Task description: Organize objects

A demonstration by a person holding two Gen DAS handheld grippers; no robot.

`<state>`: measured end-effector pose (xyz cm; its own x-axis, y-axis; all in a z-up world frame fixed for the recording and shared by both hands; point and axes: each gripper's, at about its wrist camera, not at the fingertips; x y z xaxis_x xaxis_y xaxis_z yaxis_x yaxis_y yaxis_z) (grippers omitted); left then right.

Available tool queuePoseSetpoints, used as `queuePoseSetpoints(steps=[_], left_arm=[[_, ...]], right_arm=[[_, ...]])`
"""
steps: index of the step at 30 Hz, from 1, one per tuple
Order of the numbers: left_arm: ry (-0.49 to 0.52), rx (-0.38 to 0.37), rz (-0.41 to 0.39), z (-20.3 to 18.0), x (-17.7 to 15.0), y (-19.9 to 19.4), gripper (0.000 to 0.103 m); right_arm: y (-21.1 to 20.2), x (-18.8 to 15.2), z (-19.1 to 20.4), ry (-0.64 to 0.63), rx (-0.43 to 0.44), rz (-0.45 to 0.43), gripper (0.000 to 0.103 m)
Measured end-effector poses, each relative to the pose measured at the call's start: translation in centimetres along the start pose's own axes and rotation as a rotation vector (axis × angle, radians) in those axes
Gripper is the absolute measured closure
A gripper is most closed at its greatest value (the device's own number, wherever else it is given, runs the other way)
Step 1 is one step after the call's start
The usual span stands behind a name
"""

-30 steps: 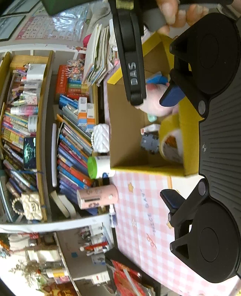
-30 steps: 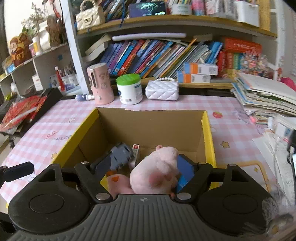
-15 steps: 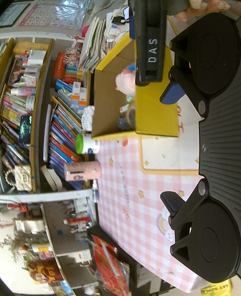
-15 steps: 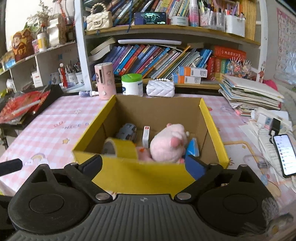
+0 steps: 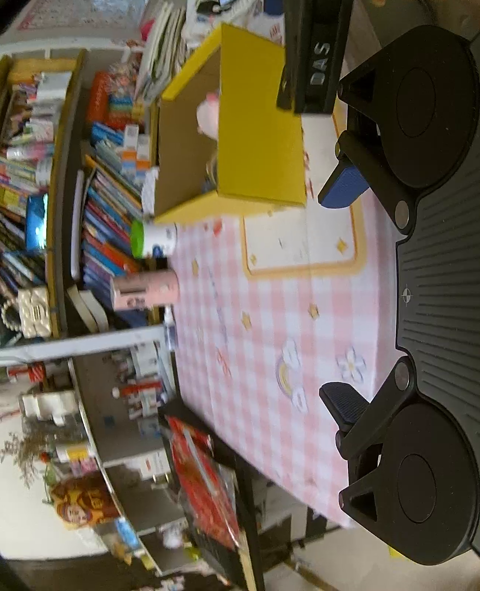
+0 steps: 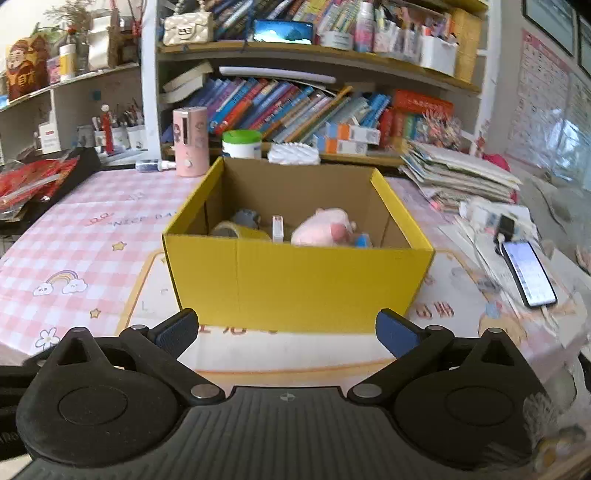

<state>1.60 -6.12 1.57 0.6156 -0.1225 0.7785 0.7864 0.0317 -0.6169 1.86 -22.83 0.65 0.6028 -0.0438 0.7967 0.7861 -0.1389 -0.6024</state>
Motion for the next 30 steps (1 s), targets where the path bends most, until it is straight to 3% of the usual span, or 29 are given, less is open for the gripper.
queuePoseSetpoints(steps=[9,30], left_arm=[[0.011,0.092,-0.014,1.2,-1.3,-1.1,0.001],[-0.012,0.168,0.011,2.6,-3.0,-1.8,0.001]], right_arm=[[-1.4,-2.1,2.4,-0.044,-0.008,0.038,0.0],[-2.4,-4.0,4.3,-0.052,-0.034,0.097,0.0]])
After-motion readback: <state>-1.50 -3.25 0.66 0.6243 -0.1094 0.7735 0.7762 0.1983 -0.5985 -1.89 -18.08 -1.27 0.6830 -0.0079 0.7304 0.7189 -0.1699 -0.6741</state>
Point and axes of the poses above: each gripper's, at about its wrist camera, not at the fingertips, and y roughly the way its jaws point, z to its left, x to its top, and after that the axes turned 1 degree about z, right-handed
